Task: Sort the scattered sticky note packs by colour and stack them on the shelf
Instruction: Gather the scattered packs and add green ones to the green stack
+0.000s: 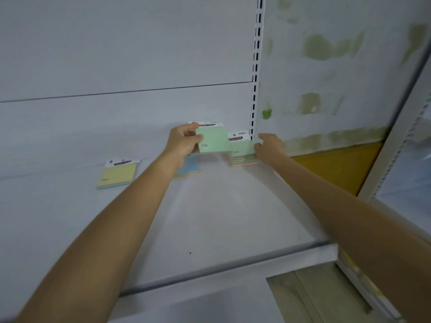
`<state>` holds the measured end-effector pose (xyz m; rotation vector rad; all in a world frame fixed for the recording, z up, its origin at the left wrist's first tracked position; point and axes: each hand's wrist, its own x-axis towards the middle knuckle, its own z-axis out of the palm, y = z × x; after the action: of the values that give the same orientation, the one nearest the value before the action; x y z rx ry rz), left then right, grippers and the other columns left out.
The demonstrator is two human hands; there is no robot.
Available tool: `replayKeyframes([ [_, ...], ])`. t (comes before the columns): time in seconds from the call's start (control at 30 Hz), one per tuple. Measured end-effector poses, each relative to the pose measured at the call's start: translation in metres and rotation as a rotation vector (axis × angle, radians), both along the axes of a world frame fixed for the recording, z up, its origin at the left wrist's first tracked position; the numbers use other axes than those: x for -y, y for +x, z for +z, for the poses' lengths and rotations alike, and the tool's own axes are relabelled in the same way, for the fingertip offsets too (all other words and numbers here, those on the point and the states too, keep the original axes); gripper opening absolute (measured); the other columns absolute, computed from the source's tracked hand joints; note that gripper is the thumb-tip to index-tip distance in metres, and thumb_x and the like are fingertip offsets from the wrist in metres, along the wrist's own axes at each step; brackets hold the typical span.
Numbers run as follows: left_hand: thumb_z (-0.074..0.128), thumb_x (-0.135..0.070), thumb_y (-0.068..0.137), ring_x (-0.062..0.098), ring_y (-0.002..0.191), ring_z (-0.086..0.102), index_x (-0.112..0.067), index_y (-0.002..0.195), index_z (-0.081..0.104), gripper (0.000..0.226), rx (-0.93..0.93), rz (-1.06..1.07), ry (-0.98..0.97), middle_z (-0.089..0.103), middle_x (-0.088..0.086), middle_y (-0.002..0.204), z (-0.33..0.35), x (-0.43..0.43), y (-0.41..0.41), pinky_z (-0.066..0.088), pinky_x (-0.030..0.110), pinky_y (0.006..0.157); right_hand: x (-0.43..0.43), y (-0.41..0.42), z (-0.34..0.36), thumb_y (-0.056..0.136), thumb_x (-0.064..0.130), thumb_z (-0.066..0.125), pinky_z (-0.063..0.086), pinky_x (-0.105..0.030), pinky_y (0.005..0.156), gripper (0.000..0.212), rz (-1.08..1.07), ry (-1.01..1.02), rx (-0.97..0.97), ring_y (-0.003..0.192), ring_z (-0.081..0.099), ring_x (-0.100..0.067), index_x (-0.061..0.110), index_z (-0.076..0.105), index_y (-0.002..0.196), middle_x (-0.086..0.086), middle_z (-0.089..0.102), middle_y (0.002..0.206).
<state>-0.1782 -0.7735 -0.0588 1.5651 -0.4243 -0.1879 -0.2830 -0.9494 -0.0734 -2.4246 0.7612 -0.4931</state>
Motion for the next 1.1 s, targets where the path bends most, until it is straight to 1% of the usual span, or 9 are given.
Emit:
replayKeyframes([
  [0.17, 0.055, 0.005, 0.086, 0.024, 0.092, 0.055, -0.001, 0.13, 0.048, 0.044, -0.012, -0.019, 0.007, 0.053, 0.009, 0.095, 0.005, 0.027, -0.011, 0.052, 0.01, 0.05, -0.013, -0.037, -0.011, 0.091, 0.04, 0.046, 0.028, -0.037, 0.107, 0.059, 0.072, -0.062, -0.113, 0.131, 0.032, -0.034, 0.0, 0.035, 0.133, -0.02, 0.037, 0.141],
  [0.27, 0.055, 0.004, 0.086, 0.025, 0.087, 0.057, -0.001, 0.123, 0.053, 0.037, 0.011, -0.003, 0.032, 0.052, 0.014, 0.104, 0.0, 0.046, -0.017, 0.052, 0.012, 0.047, -0.025, -0.053, -0.03, 0.085, 0.055, 0.046, 0.022, -0.04, 0.113, 0.076, 0.135, -0.092, -0.237, 0.139, 0.021, -0.033, 0.006, 0.027, 0.14, -0.016, 0.028, 0.148],
  [0.33, 0.057, 0.0, 0.085, 0.027, 0.081, 0.06, 0.0, 0.114, 0.058, 0.029, 0.072, 0.032, 0.107, 0.057, 0.021, 0.107, -0.007, 0.056, -0.019, 0.055, 0.019, 0.054, -0.028, -0.057, -0.033, 0.085, 0.058, 0.041, 0.021, -0.042, 0.114, 0.075, 0.165, -0.156, -0.317, 0.14, 0.018, -0.033, 0.007, 0.03, 0.138, -0.015, 0.024, 0.15],
  [0.4, 0.057, -0.006, 0.086, 0.033, 0.092, 0.064, 0.003, 0.105, 0.064, 0.021, 0.275, 0.098, 0.296, 0.065, 0.023, 0.111, -0.014, 0.061, -0.024, 0.052, 0.03, 0.078, -0.03, -0.061, -0.031, 0.087, 0.057, 0.038, 0.024, -0.042, 0.112, 0.07, 0.176, -0.174, -0.336, 0.139, 0.019, -0.032, 0.005, 0.036, 0.134, -0.014, 0.027, 0.148],
  [0.5, 0.052, -0.011, 0.09, 0.034, 0.113, 0.057, 0.005, 0.101, 0.068, 0.025, 0.477, 0.065, 0.438, 0.065, 0.025, 0.113, -0.022, 0.062, -0.034, 0.037, 0.026, 0.09, -0.032, -0.064, -0.03, 0.089, 0.054, 0.036, 0.026, -0.041, 0.11, 0.065, 0.197, -0.218, -0.314, 0.136, 0.023, -0.032, 0.004, 0.04, 0.131, -0.014, 0.032, 0.146],
  [0.57, 0.052, -0.022, 0.092, 0.03, 0.136, 0.034, -0.001, 0.112, 0.065, 0.032, 0.433, -0.027, 0.492, 0.046, 0.024, 0.135, -0.026, 0.062, -0.039, 0.027, 0.022, 0.103, -0.033, -0.064, -0.03, 0.09, 0.052, 0.035, 0.027, -0.041, 0.109, 0.062, 0.213, -0.25, -0.302, 0.134, 0.026, -0.032, 0.004, 0.043, 0.129, -0.013, 0.035, 0.144],
  [0.63, 0.055, -0.03, 0.09, 0.024, 0.143, 0.021, -0.006, 0.125, 0.056, 0.043, 0.432, -0.102, 0.583, 0.027, 0.019, 0.148, -0.033, 0.06, -0.037, 0.019, 0.024, 0.113, -0.033, -0.063, -0.031, 0.09, 0.051, 0.035, 0.028, -0.041, 0.108, 0.061, 0.219, -0.254, -0.297, 0.133, 0.028, -0.032, 0.004, 0.043, 0.128, -0.013, 0.036, 0.143],
  [0.83, 0.052, -0.034, 0.091, 0.031, 0.137, 0.029, -0.011, 0.135, 0.047, 0.05, 0.572, -0.121, 0.757, 0.035, 0.02, 0.144, -0.038, 0.062, -0.033, 0.023, 0.034, 0.115, -0.033, -0.064, -0.032, 0.091, 0.05, 0.034, 0.029, -0.041, 0.108, 0.061, 0.229, -0.233, -0.284, 0.133, 0.028, -0.03, 0.004, 0.041, 0.129, -0.013, 0.036, 0.143],
  [1.1, 0.043, -0.039, 0.094, 0.026, 0.143, 0.016, -0.018, 0.143, 0.031, 0.055, 0.644, -0.086, 0.825, 0.022, 0.008, 0.155, -0.035, 0.05, -0.046, 0.019, 0.037, 0.116, -0.032, -0.065, -0.034, 0.091, 0.042, 0.039, 0.025, -0.038, 0.11, 0.053, 0.253, -0.264, -0.183, 0.134, 0.028, -0.029, 0.006, 0.041, 0.13, -0.012, 0.039, 0.141],
])
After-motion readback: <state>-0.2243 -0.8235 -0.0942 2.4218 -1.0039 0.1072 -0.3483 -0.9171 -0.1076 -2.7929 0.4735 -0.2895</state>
